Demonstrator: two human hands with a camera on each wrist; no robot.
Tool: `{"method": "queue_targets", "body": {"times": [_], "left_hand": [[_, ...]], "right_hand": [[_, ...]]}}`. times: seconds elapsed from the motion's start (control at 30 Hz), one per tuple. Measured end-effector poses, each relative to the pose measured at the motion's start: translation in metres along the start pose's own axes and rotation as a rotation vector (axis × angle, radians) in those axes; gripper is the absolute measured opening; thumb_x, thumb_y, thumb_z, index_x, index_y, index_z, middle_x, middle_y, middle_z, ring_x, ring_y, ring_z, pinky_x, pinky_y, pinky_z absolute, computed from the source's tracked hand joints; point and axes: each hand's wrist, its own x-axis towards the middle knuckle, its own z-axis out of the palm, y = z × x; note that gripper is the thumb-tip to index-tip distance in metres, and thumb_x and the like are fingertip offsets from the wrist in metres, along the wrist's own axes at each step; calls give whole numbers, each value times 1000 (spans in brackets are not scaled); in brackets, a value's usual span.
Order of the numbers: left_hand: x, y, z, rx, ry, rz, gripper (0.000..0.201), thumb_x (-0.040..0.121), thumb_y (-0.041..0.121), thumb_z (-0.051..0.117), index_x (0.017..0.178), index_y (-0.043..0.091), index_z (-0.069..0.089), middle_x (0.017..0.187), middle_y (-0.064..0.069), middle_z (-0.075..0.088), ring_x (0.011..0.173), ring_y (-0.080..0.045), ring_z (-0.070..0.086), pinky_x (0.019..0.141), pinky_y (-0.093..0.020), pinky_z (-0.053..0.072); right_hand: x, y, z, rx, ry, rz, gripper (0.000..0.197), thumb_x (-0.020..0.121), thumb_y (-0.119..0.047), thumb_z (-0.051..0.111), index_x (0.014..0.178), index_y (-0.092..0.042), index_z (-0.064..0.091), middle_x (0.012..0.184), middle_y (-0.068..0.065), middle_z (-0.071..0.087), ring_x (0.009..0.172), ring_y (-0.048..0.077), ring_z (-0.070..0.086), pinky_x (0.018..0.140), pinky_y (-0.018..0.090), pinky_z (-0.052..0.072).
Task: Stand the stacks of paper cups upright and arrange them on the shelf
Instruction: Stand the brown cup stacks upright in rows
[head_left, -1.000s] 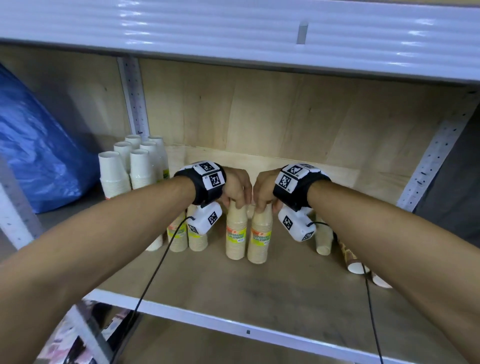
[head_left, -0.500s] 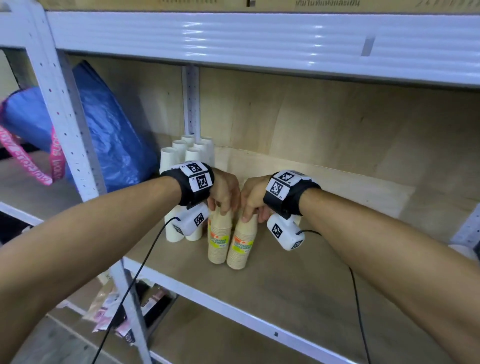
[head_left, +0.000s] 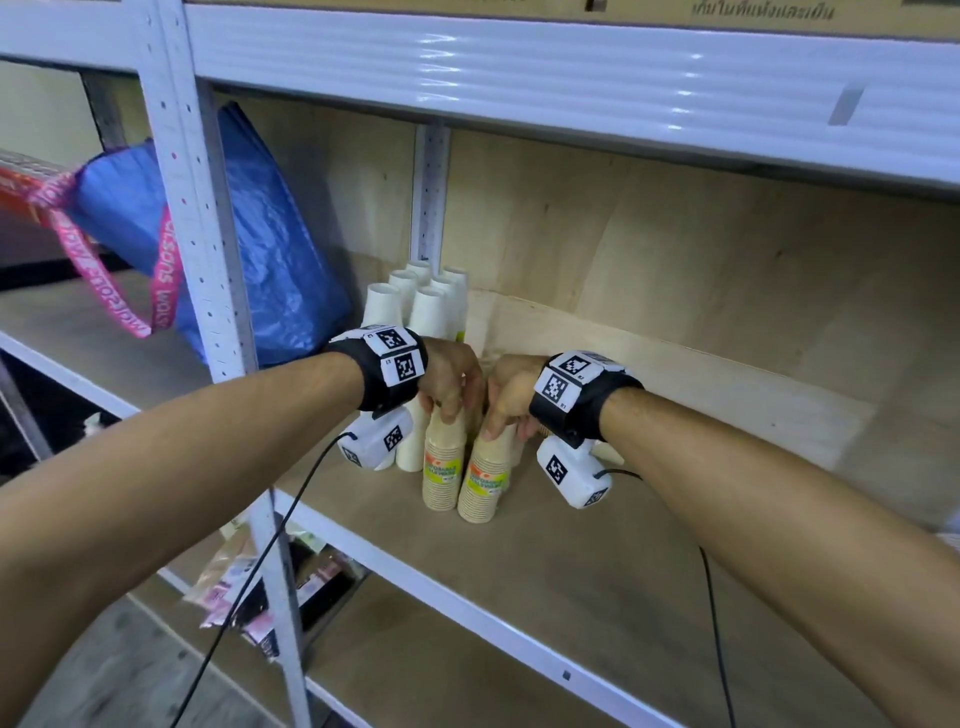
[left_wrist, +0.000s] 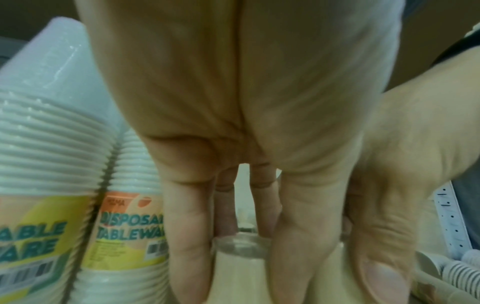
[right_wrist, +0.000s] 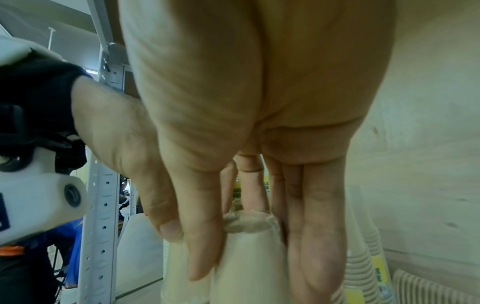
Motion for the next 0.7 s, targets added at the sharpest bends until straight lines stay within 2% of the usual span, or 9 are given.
{"method": "queue_targets", "body": {"times": [0.1,0.17,0.23,0.3,0.4,0.47,0.53,0.63,0.7], "left_hand": [[2,1,-2,11,3,26,24,76,2,76,86,20,65,85,0,64,80,-17,63,68,-28,57],[2,3,-3,37,5,49,23,76,4,77,92,17,66,90,-2,64,83,-18,63,67,-28,57],[2,5,-7,67,9,61,25,76,5,78,96,15,67,95,-7,67,81,-18,63,62,-24,54],[3,8,-15,61,20,61,27,72,3,79,94,14,68,98,-12,70,79,-22,65,63,-27,55],[6,16,-31,77,74,65,28,71,4,80,92,17,67,98,-11,70,85,-28,69,72,-34,58],[11,24,-42,93,99,74,28,73,7,80,96,18,68,96,-9,70,77,-24,66,69,-33,56],[18,36,-52,106,110,91,28,76,7,77,98,20,67,93,-11,71,70,-17,61,60,-27,52],[30,61,-61,132,149,117,31,78,11,76,106,19,66,92,-10,69,71,-18,60,59,-24,50],[40,82,-62,129,172,146,34,77,15,79,108,20,65,96,-6,66,72,-16,59,60,-25,50]], "right_hand": [[3,2,-1,-7,15,-2,29,74,-16,83,71,-21,54,80,3,56,67,20,59,83,47,58],[5,4,-2,49,12,1,29,74,-15,83,74,-20,54,83,4,55,68,18,58,82,46,58],[4,6,-7,84,1,12,27,76,-14,82,75,-16,55,77,4,56,66,20,59,81,46,59],[2,9,-15,89,9,29,25,74,-18,84,77,-13,60,72,3,58,64,19,60,78,41,59],[-1,19,-31,65,68,89,35,72,-22,86,97,-6,66,76,7,63,68,24,65,76,39,59],[-5,29,-42,30,107,130,37,73,-22,84,102,-7,65,82,10,66,72,27,67,81,43,59],[-12,44,-52,10,160,167,34,74,-24,83,100,-9,66,85,9,68,76,27,70,84,44,59],[-29,74,-64,14,250,259,36,76,-26,82,104,-11,66,77,4,66,69,19,66,83,37,58],[-40,96,-68,2,280,328,41,78,-28,80,111,-10,64,78,2,65,71,19,65,81,35,55]]}}
